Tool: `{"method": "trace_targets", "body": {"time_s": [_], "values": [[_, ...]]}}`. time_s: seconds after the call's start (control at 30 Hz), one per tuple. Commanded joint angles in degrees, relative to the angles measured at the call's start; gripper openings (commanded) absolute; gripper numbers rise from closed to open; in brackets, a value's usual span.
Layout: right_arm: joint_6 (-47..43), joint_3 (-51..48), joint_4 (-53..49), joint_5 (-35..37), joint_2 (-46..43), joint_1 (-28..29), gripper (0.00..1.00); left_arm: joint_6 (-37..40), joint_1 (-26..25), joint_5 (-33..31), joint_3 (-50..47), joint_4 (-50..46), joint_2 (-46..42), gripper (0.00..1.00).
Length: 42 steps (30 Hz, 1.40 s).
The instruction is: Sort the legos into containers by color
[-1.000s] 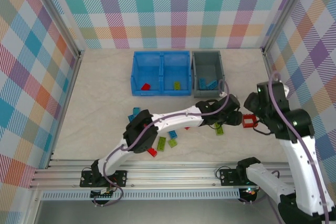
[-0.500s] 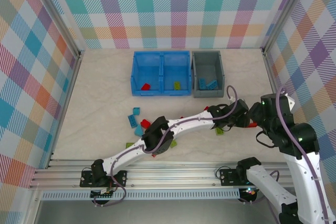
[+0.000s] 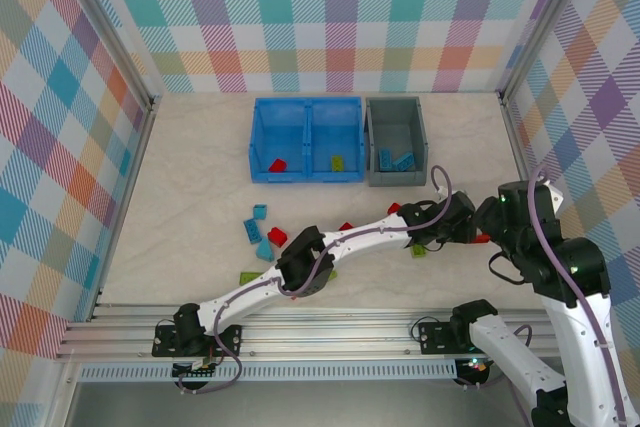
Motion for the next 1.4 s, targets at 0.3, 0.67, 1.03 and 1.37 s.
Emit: {"method": "trace_targets", "body": {"time_s": [0.3,0.67,1.03,1.37], "values": [[1.62,-0.7,-0.75,-1.1,-0.65,0.03,0.63,2.08,0.22,-3.53,2.58,-8.0,-0.12,0.22],[-3.38,-1.96,2.97,-5.91,-0.67,0.07,0.64,5.45,0.15,-9.72,-0.41,-14.01,-8.79,0.0],[-18.64,4.82,15.65,-33.21,8.19,0.52,0.54,11.46,13.44,-23.53,-43.82,-21.36,-52.53,0.0],[-14.79,-0.05,33.78,-23.65,21.28,26.84,0.54,28.79,39.15,-23.37,-52.31,-17.76,-60.23,0.0]]}}
